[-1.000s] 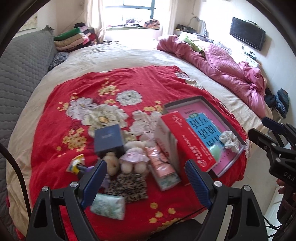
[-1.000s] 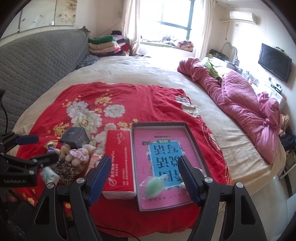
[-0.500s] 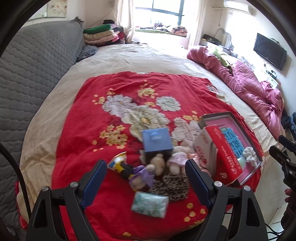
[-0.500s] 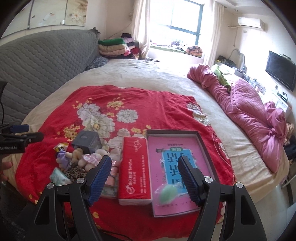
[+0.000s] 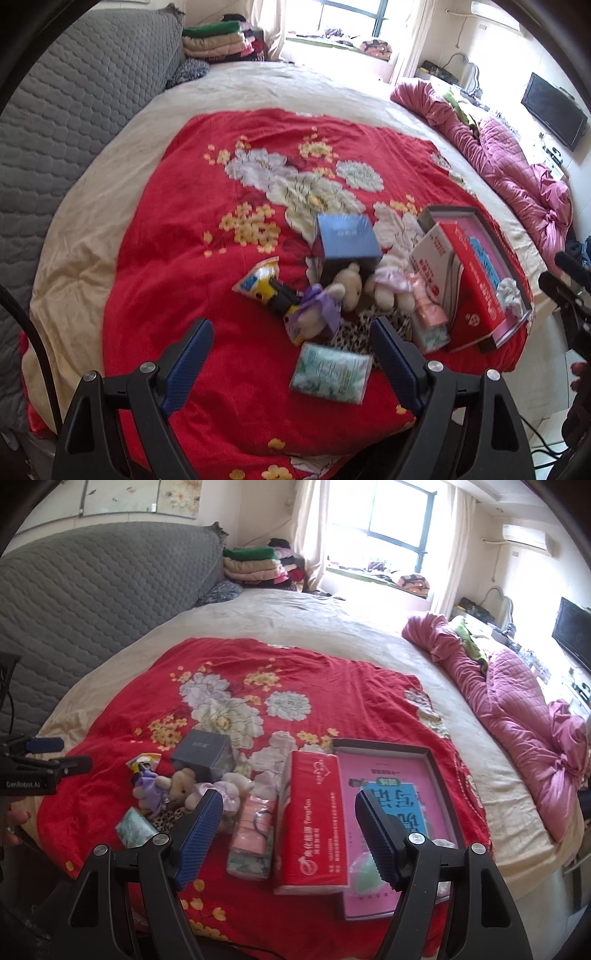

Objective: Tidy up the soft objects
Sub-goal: 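Grasp the bagged pink towel with right tool while left tool reaches green tissue pack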

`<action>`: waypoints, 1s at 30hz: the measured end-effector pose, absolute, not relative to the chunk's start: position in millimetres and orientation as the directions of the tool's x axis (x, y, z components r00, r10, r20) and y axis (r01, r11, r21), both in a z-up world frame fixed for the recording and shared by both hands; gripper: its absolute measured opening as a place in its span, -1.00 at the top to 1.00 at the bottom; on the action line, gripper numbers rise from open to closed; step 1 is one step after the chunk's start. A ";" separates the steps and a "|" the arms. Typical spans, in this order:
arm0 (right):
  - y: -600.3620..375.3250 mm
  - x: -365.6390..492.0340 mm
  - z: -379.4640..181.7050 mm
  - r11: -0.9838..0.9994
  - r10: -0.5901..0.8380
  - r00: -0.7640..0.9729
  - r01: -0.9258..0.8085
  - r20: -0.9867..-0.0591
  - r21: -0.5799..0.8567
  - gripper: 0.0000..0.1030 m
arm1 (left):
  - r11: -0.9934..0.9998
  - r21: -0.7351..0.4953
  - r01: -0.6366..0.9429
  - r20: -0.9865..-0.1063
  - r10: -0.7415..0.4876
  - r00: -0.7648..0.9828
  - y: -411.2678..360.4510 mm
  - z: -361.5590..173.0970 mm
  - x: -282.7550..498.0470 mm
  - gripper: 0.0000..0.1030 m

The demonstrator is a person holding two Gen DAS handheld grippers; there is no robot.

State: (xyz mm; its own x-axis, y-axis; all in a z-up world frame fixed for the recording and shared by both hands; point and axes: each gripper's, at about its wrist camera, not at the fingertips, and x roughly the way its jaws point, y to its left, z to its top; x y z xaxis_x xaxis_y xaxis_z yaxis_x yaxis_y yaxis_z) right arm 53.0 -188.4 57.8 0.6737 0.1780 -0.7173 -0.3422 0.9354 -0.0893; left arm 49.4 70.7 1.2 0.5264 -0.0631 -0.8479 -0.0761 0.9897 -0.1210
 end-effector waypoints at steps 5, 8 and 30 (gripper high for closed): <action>-173.7 51.6 47.1 0.922 0.183 0.656 -0.372 -0.732 -0.103 -0.46 | 0.990 -0.123 -0.063 -0.868 -0.077 0.491 70.8 -17.6 40.5 -0.67; -167.6 50.9 38.7 0.916 0.176 0.643 -0.385 -0.745 -0.117 -0.46 | 0.990 -0.132 -0.056 -0.879 -0.091 0.467 70.3 -28.6 36.2 -0.67; -127.7 59.7 -27.0 0.871 0.133 0.542 -0.463 -0.830 -0.163 -0.46 | 0.936 -0.347 -0.068 -0.900 -0.312 0.304 69.5 -108.7 56.5 -0.67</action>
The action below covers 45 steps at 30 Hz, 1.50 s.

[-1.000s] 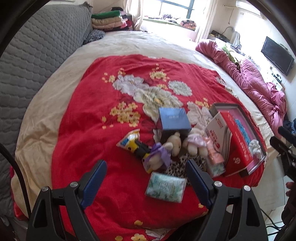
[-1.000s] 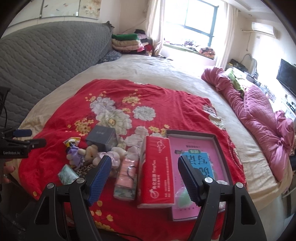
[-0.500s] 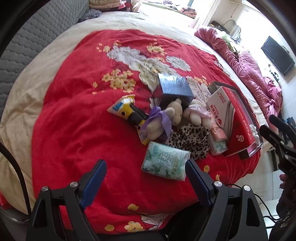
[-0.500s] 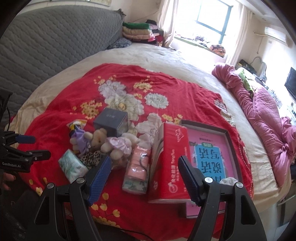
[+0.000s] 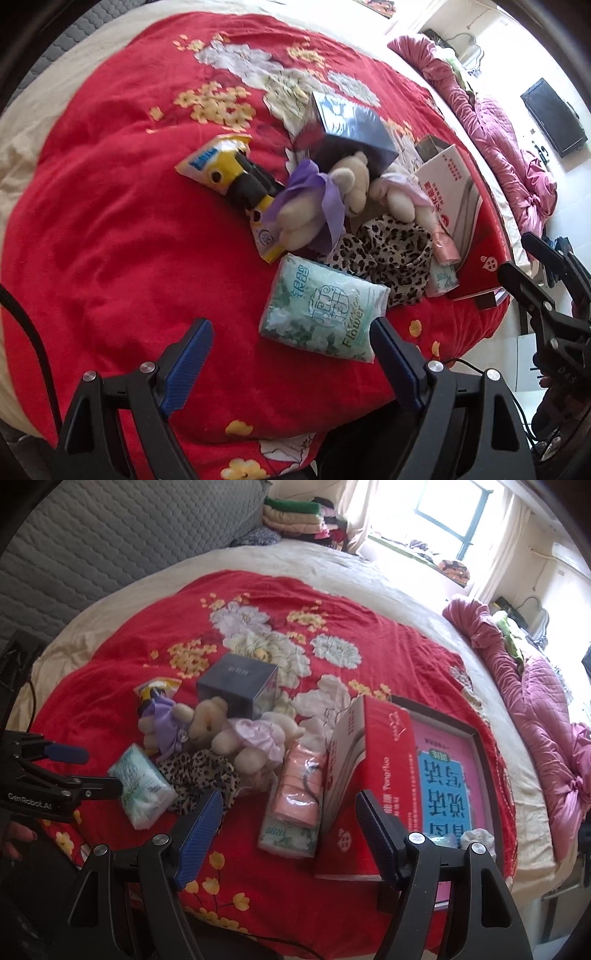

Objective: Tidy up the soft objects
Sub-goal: 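Grasp the bagged pink towel with right tool while left tool reaches green tissue pack, then grasp the green tissue pack with left tool while right tool lifts pink towel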

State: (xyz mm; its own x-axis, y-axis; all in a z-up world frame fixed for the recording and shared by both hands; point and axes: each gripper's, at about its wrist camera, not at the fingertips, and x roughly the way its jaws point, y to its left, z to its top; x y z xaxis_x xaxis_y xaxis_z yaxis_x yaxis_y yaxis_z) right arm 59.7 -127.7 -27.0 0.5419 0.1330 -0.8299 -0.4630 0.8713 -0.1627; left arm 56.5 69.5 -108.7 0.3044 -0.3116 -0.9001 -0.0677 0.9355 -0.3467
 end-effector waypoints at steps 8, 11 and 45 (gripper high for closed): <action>-119.1 71.0 -41.1 0.857 0.100 0.526 -0.477 -0.845 -0.196 -0.46 | 0.927 -0.368 -0.073 -0.903 -0.338 0.264 65.3 -137.3 72.4 -0.75; -113.0 76.2 -52.0 0.846 0.065 0.517 -0.483 -0.853 -0.228 -0.46 | 0.929 -0.364 -0.060 -0.902 -0.336 0.272 62.7 -139.9 76.4 -0.75; -114.6 116.5 -100.6 0.858 -0.073 0.427 -0.433 -0.901 -0.275 0.48 | 0.896 -0.444 -0.010 -0.859 -0.423 0.289 69.4 -138.2 79.9 -0.06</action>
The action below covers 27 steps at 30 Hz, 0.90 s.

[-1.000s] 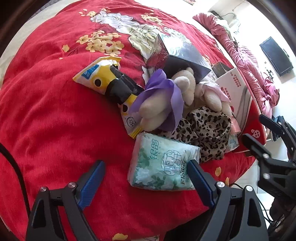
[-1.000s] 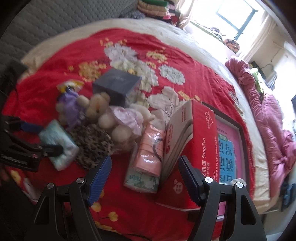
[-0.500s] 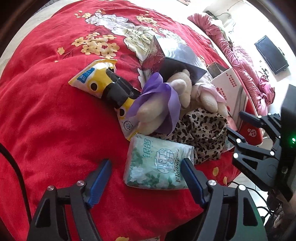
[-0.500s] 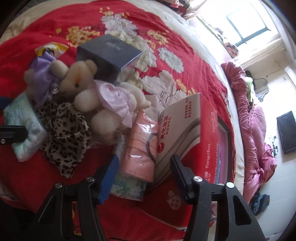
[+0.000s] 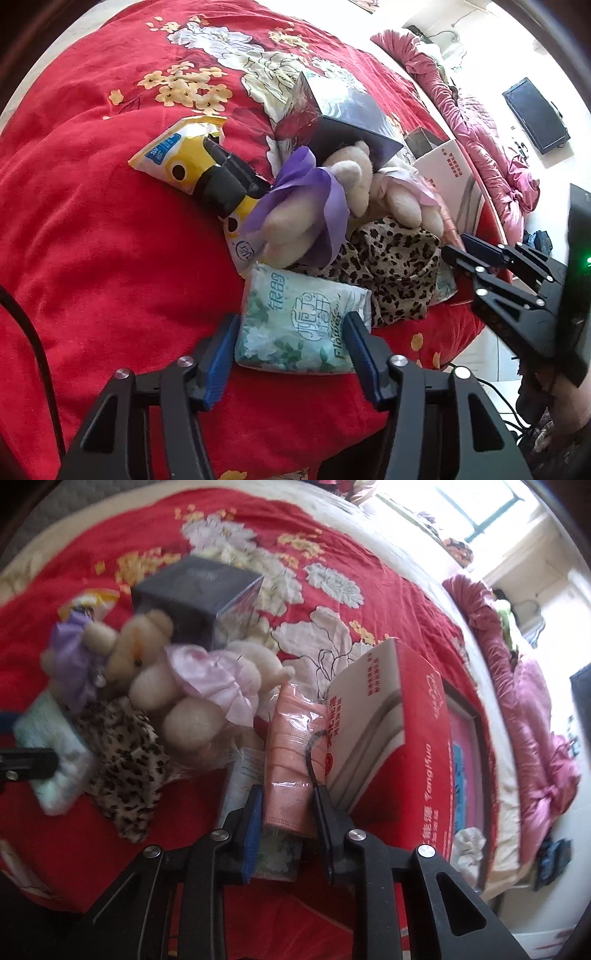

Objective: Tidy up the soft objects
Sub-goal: 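Grasp the green tissue pack with left tool while right tool lifts pink towel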

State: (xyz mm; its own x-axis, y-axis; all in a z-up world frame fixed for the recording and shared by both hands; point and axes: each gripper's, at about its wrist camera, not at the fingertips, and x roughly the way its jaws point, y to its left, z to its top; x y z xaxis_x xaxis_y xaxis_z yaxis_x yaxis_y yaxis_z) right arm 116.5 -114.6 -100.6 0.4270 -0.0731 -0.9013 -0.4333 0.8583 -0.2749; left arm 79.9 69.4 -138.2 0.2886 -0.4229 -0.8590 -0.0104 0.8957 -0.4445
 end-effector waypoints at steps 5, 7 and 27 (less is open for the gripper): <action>-139.3 114.5 -81.5 0.929 0.107 0.377 -0.368 -0.920 -0.043 0.48 | 0.877 -0.479 -0.032 -0.842 -0.449 0.300 75.9 -135.8 77.5 0.06; -147.2 112.8 -76.5 0.937 0.146 0.370 -0.348 -0.918 0.009 0.48 | 0.878 -0.478 -0.032 -0.841 -0.446 0.306 76.3 -133.5 75.6 0.07; -158.1 85.3 -24.0 0.929 0.236 0.441 -0.364 -0.866 0.068 0.48 | 0.933 -0.357 0.038 -0.833 -0.336 0.439 61.6 -50.4 50.9 0.08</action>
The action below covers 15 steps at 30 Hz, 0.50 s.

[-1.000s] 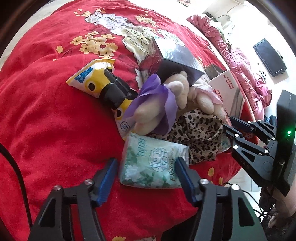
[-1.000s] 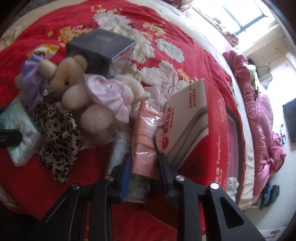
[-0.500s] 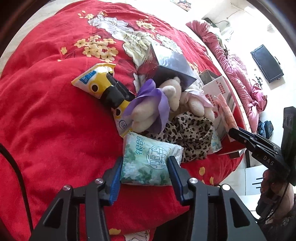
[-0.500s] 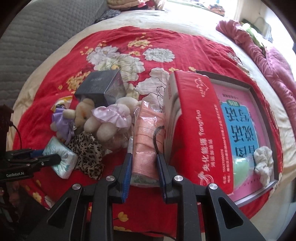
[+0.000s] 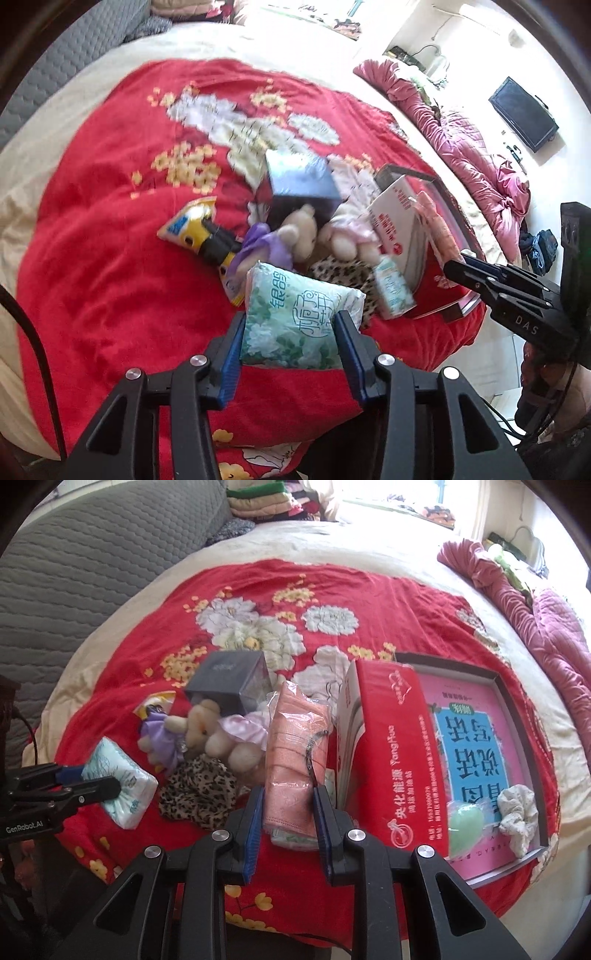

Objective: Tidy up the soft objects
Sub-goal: 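Grasp the green tissue pack with left tool while right tool lifts pink towel, then carry the tissue pack with left tool while right tool carries pink towel to tray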

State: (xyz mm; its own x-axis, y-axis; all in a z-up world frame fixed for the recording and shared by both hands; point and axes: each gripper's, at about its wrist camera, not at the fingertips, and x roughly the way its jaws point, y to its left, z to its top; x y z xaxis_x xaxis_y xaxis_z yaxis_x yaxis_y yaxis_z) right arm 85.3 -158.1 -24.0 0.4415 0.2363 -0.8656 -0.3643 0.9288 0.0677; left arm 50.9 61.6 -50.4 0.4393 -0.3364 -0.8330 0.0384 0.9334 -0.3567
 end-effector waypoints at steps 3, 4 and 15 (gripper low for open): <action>-160.9 81.3 -11.6 0.925 0.245 0.459 -0.374 -0.854 0.064 0.48 | 0.937 -0.343 0.059 -0.825 -0.331 0.459 54.4 -34.9 50.1 0.08; -162.7 79.2 -5.7 0.926 0.243 0.471 -0.374 -0.848 0.057 0.48 | 0.938 -0.340 0.063 -0.822 -0.329 0.464 52.0 -31.1 50.6 0.08; -189.9 62.1 42.0 0.933 0.243 0.561 -0.358 -0.792 0.033 0.48 | 0.944 -0.299 0.138 -0.792 -0.326 0.516 10.3 19.1 58.5 0.08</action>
